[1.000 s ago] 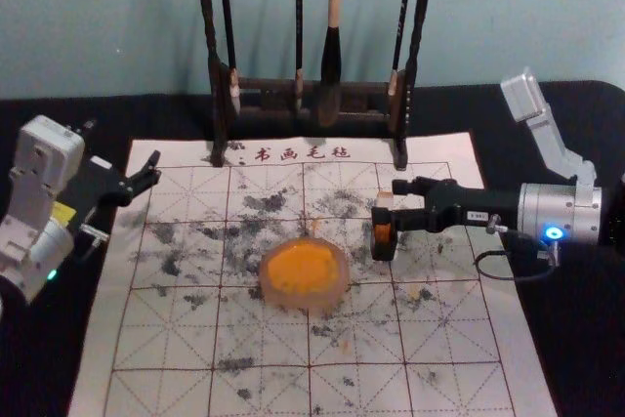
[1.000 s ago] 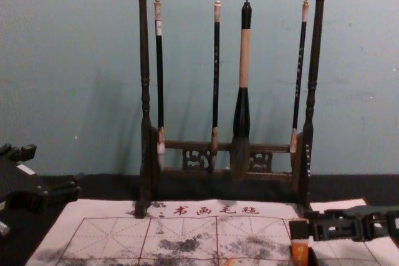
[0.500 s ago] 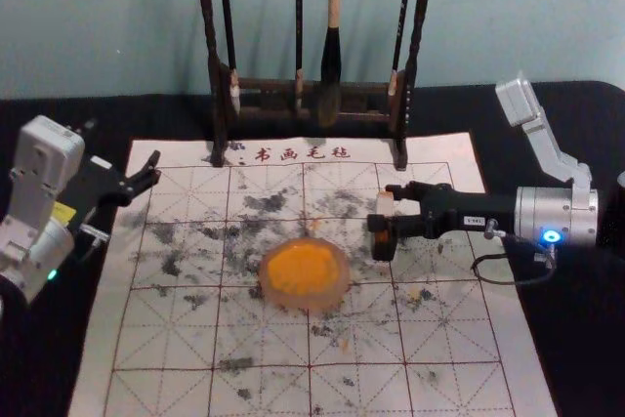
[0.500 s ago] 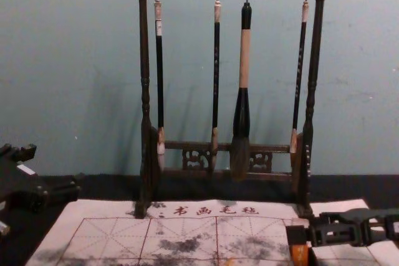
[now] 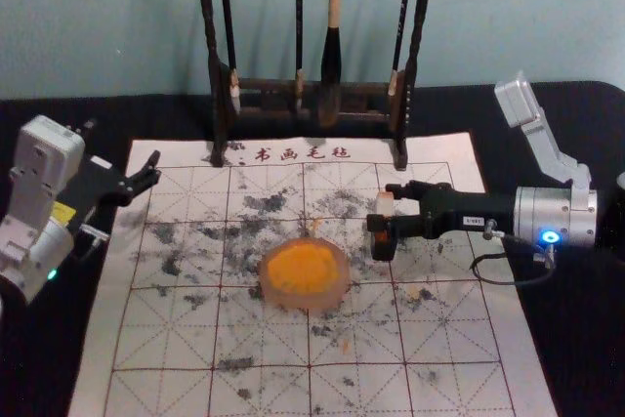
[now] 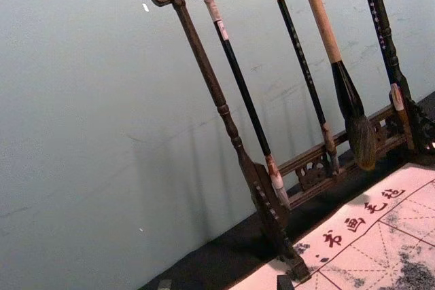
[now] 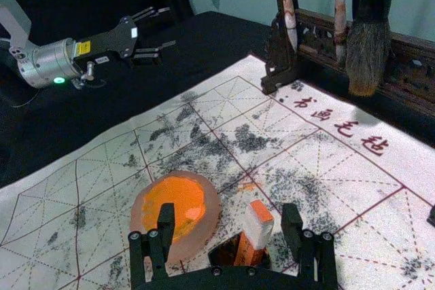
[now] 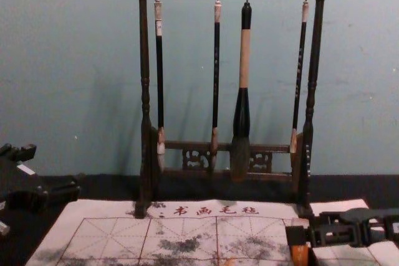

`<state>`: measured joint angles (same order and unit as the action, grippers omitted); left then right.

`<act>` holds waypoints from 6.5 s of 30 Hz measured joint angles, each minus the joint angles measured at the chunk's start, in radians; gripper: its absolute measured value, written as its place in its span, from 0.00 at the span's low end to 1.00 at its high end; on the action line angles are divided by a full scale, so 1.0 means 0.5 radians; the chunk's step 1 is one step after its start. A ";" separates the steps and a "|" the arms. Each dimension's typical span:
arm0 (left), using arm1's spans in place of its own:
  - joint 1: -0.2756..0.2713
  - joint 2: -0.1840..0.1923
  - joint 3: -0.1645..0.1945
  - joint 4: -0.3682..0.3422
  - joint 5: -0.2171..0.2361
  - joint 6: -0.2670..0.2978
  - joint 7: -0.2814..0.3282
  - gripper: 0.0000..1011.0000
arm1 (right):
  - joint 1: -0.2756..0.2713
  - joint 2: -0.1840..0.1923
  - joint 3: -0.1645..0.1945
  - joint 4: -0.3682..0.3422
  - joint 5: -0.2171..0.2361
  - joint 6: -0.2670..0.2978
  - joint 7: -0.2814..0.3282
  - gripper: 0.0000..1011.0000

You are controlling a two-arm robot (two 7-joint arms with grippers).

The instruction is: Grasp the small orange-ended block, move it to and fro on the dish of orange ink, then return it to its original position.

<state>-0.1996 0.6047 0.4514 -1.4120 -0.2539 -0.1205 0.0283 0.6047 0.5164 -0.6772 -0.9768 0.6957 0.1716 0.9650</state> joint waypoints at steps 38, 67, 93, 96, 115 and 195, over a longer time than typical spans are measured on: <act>0.000 0.000 0.000 0.000 0.000 0.000 0.000 0.99 | 0.001 -0.002 0.004 0.005 0.002 0.010 0.011 0.21; 0.000 0.000 0.000 0.000 0.000 0.000 0.000 0.99 | -0.045 0.055 0.013 -0.126 -0.063 -0.146 -0.050 0.13; 0.000 0.000 0.000 0.000 0.000 0.000 0.000 0.99 | -0.543 0.229 0.345 -1.147 -0.160 -0.136 -0.914 0.12; 0.000 0.000 0.000 0.000 0.000 0.000 0.000 0.99 | -0.578 0.194 0.339 -1.217 -0.193 -0.089 -0.989 0.12; 0.000 0.000 0.000 0.000 0.000 0.000 0.000 0.99 | -0.692 -0.073 0.202 -1.124 -0.421 -0.238 -1.051 0.12; 0.000 0.000 0.000 0.000 0.000 0.000 0.000 0.99 | -0.800 -0.420 0.366 -0.783 -0.652 -0.352 -1.013 0.12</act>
<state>-0.1995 0.6047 0.4514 -1.4119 -0.2539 -0.1205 0.0283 0.2045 0.3062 -0.4942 -1.3683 0.3696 -0.0042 0.4585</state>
